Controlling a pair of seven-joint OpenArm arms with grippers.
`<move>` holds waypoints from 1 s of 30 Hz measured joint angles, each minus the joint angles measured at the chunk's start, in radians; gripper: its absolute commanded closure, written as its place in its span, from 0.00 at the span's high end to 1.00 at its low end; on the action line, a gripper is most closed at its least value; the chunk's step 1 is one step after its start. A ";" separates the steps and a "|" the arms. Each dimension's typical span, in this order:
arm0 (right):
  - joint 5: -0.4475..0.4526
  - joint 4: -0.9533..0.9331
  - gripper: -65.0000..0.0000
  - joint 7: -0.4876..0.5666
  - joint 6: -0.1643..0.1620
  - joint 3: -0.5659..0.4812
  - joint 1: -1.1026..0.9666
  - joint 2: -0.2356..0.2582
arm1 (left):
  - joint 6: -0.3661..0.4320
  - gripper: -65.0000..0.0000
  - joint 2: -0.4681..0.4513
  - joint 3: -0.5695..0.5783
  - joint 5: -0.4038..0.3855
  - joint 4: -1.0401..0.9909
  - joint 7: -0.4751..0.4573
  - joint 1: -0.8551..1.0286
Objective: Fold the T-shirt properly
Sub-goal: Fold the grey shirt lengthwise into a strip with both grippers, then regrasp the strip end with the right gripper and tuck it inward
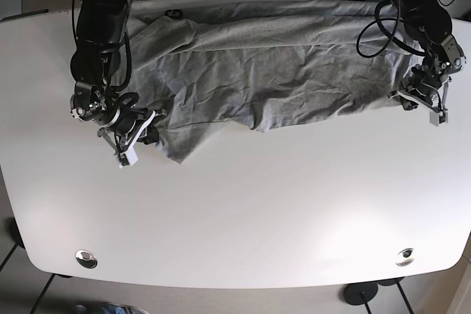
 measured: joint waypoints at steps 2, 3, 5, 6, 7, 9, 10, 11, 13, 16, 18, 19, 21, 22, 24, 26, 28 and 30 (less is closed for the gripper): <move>-0.005 0.031 0.03 -0.006 -0.031 0.000 0.026 0.001 | 0.000 0.00 -0.001 0.000 0.003 0.032 0.011 -0.037; -0.004 0.064 0.03 -0.006 -0.037 0.000 0.045 0.001 | 0.000 0.00 -0.002 0.002 -0.002 0.037 0.006 -0.073; -0.004 0.111 0.03 -0.011 -0.039 -0.001 0.071 0.004 | -0.002 0.00 -0.003 0.004 -0.008 0.041 -0.001 -0.105; -0.005 0.134 0.03 -0.038 -0.039 0.000 0.075 0.006 | -0.003 0.00 -0.003 0.004 -0.009 0.045 -0.001 -0.106; -0.007 0.160 0.03 -0.069 -0.040 0.000 0.074 0.006 | -0.003 0.00 -0.003 0.003 -0.007 0.052 0.000 -0.103; -0.006 0.234 0.03 -0.113 -0.039 0.013 0.053 0.004 | -0.003 0.00 -0.002 0.003 -0.003 0.089 0.013 -0.095; 0.002 0.279 0.03 -0.137 -0.038 0.030 0.037 0.003 | -0.003 0.00 0.000 0.003 -0.005 0.117 0.014 -0.093; 0.005 0.327 0.03 -0.163 -0.039 0.045 0.019 0.003 | -0.004 0.00 0.002 0.001 -0.005 0.147 0.014 -0.092; 0.005 0.446 0.03 -0.231 -0.039 0.078 -0.036 0.003 | -0.033 0.00 0.001 -0.002 -0.013 0.222 -0.006 -0.054; 0.003 0.614 0.03 -0.312 -0.038 0.124 -0.149 -0.044 | -0.098 0.00 0.013 -0.027 -0.009 0.284 0.008 0.033; 0.017 0.668 0.03 -0.322 -0.026 0.138 -0.212 -0.052 | -0.119 0.00 0.024 -0.065 -0.011 0.303 0.006 0.064; 0.019 0.679 0.03 -0.322 -0.026 0.149 -0.241 -0.052 | -0.120 0.00 0.034 -0.083 -0.007 0.303 0.006 0.074; 0.012 0.681 0.03 -0.323 -0.024 0.174 -0.289 -0.051 | -0.134 0.00 0.039 -0.098 -0.001 0.301 0.008 0.095; 0.011 0.680 0.03 -0.326 -0.024 0.190 -0.321 -0.051 | -0.146 0.00 0.038 -0.101 -0.009 0.282 0.005 0.104; 0.012 0.680 0.03 -0.324 -0.024 0.194 -0.373 -0.056 | -0.146 0.00 0.038 -0.103 -0.004 0.219 0.003 0.109; 0.015 0.675 0.03 -0.322 -0.020 0.220 -0.401 -0.066 | -0.146 0.00 0.024 -0.105 -0.005 0.179 0.003 0.115; 0.011 0.675 0.03 -0.322 -0.021 0.237 -0.413 -0.065 | -0.146 0.00 0.014 -0.104 -0.008 0.161 0.000 0.129; 0.016 0.663 0.06 -0.321 -0.021 0.237 -0.412 -0.066 | -0.146 0.03 0.015 -0.102 -0.007 0.150 0.000 0.136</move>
